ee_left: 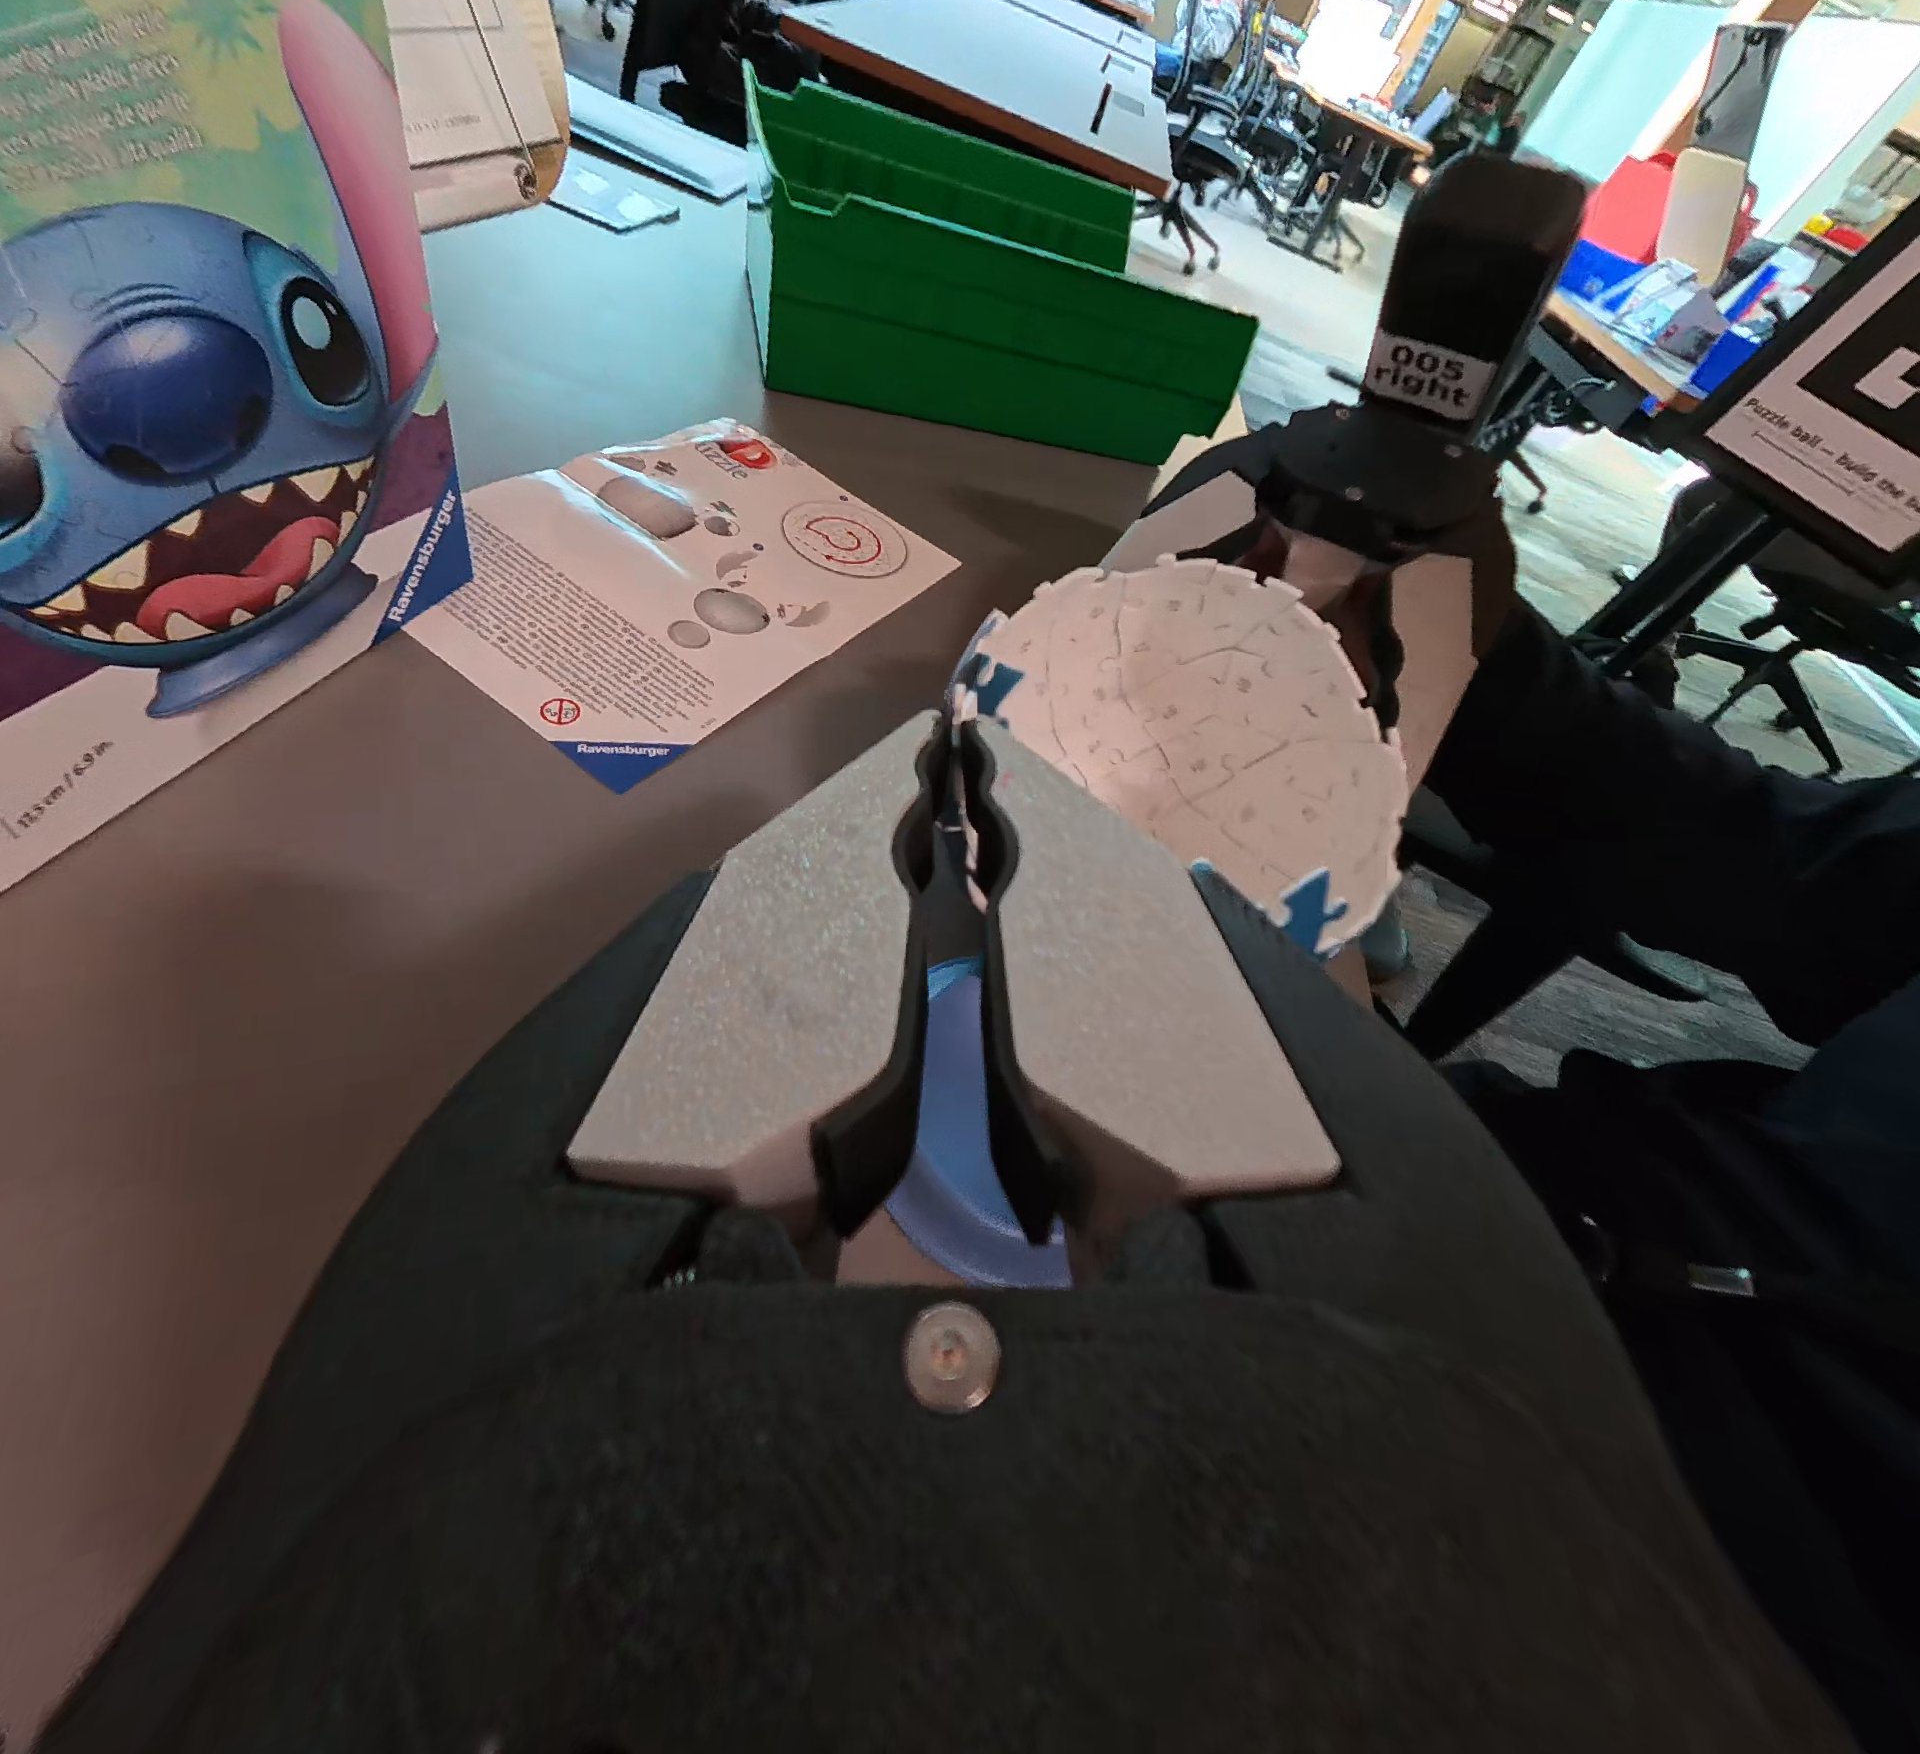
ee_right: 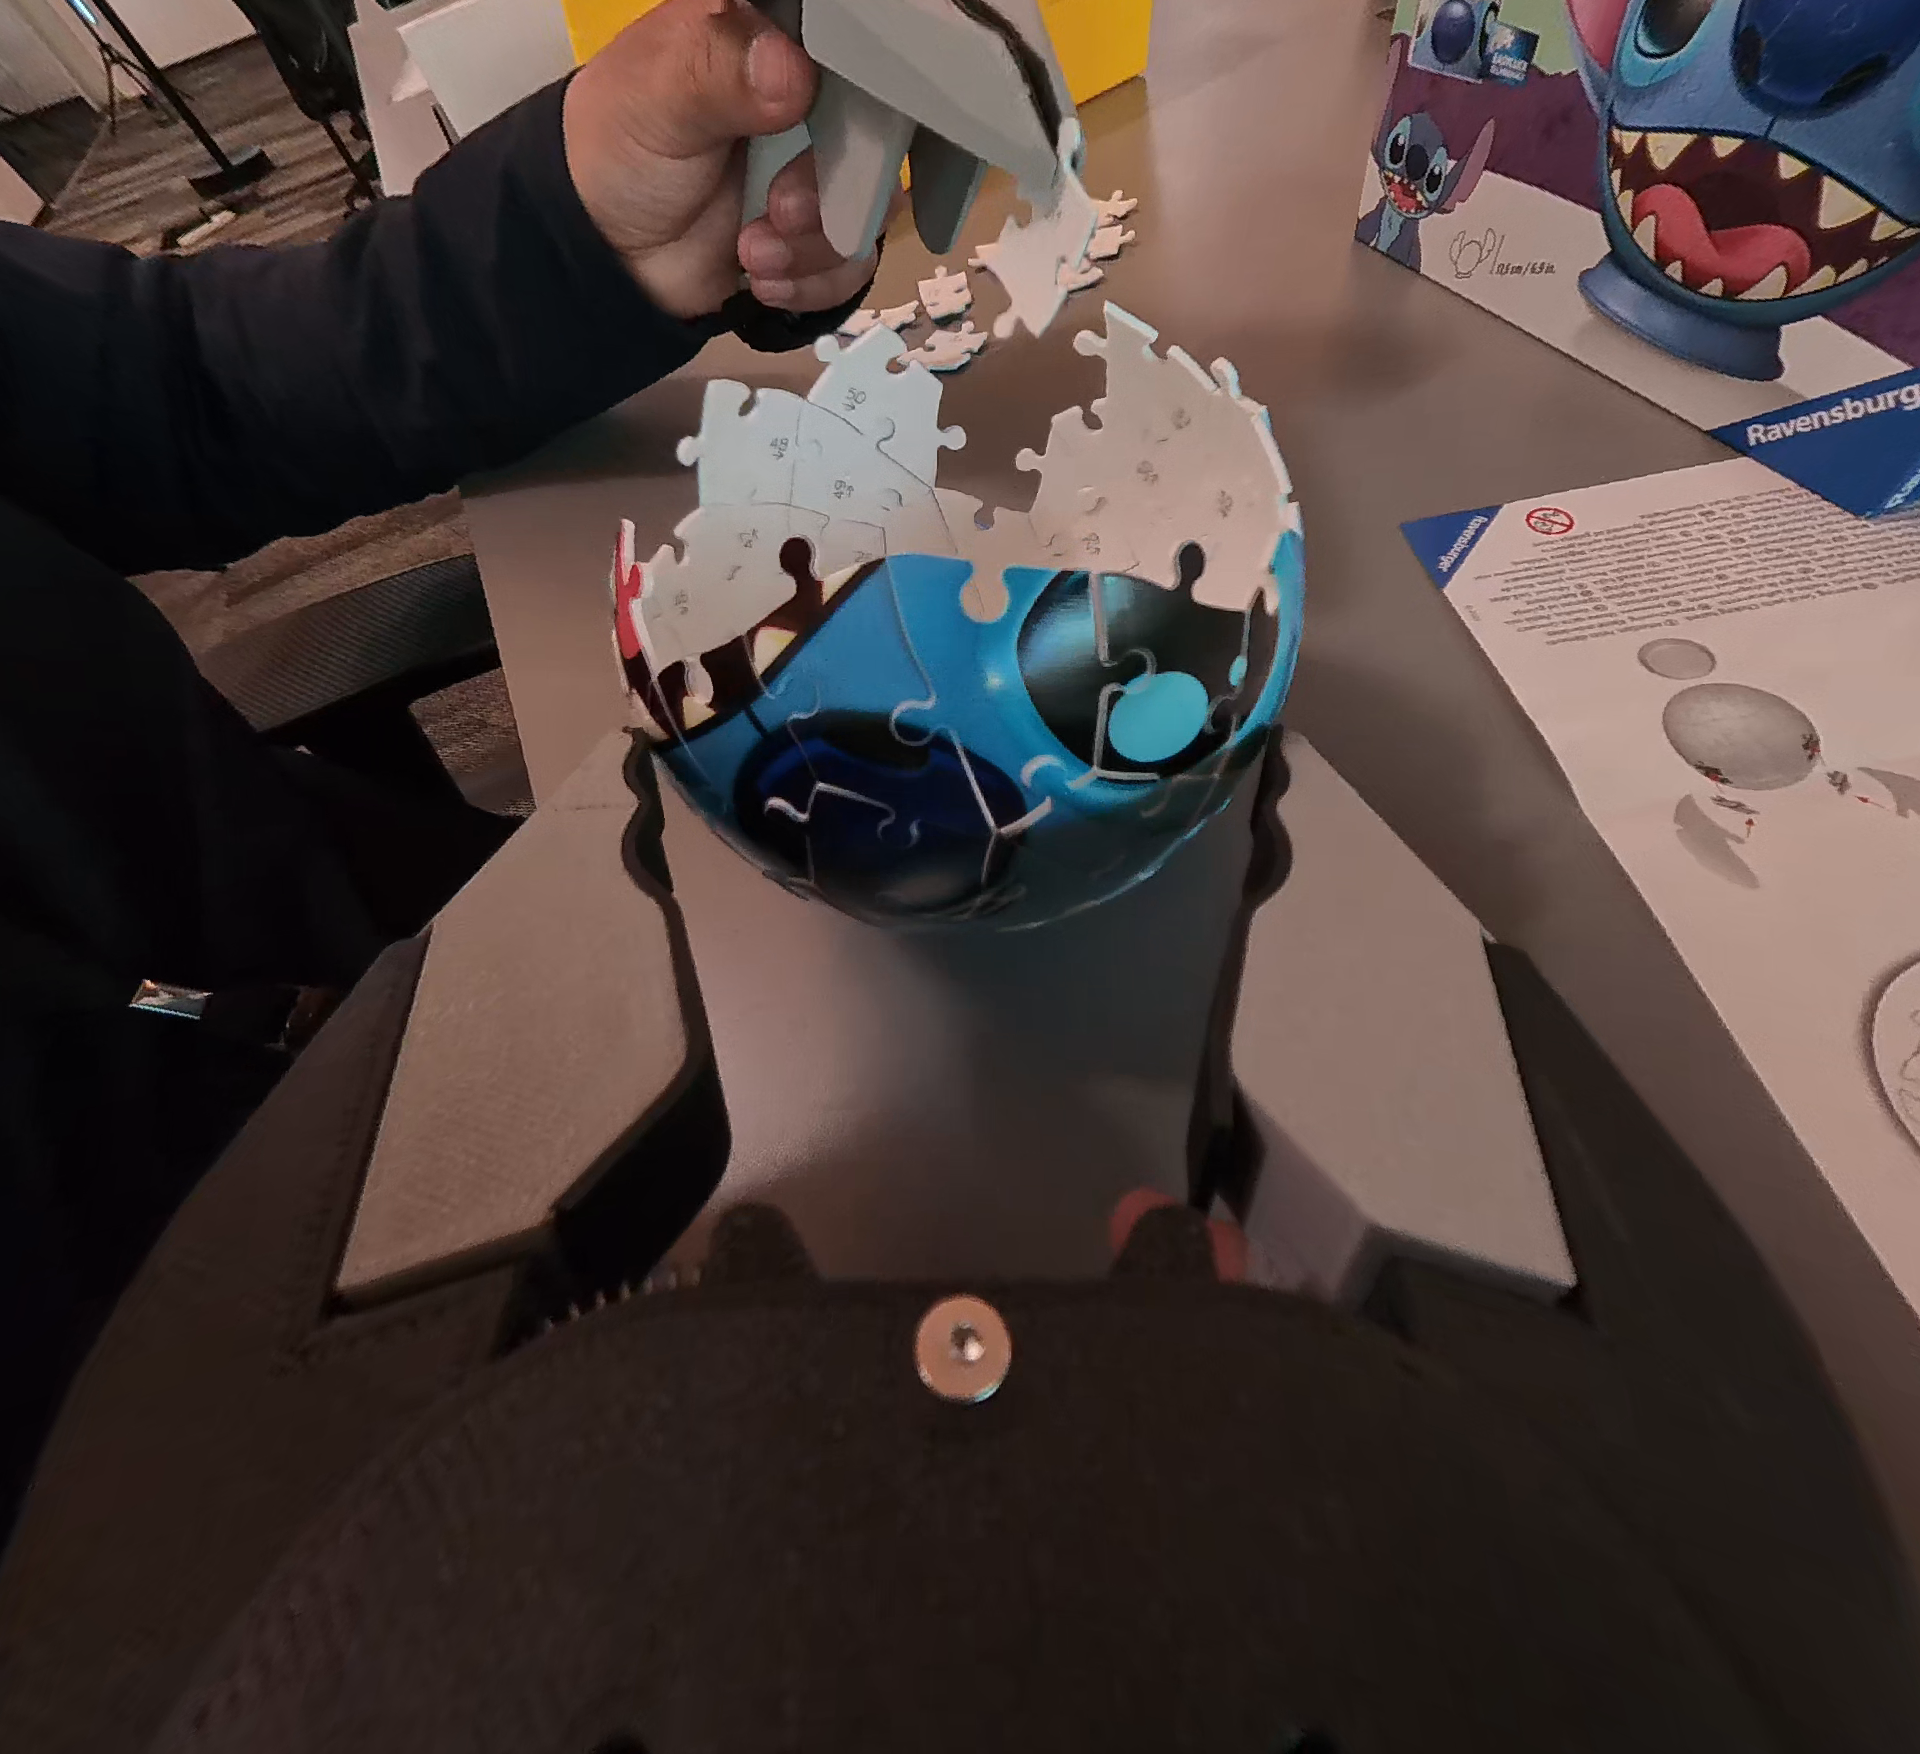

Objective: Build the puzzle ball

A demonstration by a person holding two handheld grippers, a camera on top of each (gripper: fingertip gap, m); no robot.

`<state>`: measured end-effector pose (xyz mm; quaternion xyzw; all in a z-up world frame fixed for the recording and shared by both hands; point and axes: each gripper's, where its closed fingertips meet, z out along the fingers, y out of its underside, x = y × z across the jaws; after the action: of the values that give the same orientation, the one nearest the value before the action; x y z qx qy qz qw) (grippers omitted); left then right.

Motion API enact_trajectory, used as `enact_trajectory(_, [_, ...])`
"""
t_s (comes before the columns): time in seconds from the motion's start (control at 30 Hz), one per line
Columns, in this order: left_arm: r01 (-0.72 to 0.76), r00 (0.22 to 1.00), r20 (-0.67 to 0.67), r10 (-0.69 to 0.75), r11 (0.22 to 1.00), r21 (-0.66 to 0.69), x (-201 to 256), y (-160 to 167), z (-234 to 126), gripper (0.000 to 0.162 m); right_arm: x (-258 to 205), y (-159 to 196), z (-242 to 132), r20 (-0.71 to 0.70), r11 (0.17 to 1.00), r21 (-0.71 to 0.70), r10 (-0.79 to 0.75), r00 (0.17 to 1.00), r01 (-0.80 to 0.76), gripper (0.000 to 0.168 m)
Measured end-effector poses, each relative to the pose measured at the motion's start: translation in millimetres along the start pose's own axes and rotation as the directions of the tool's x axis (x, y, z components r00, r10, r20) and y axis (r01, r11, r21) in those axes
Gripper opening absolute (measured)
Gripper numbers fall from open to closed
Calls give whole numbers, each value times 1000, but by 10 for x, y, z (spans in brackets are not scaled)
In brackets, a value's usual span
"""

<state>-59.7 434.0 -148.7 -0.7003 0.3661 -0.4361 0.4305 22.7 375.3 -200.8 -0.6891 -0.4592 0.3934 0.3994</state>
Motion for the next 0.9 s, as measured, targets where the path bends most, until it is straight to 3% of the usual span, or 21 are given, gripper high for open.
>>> enact_trajectory(0.3, [-138,969,218,121,988,66,67,-170,-112,0,-33,14,10,-103,997,-74,-18,995,10,111])
enact_trajectory(0.53, [-178,964,200,175,984,-3,241,-131,155,0,-77,24,11,-174,988,-149,-65,983,39,112])
enact_trajectory(0.9, [-242,936,236,263,964,-114,241,24,264,0,-114,30,-59,-143,989,-144,-50,988,29,110])
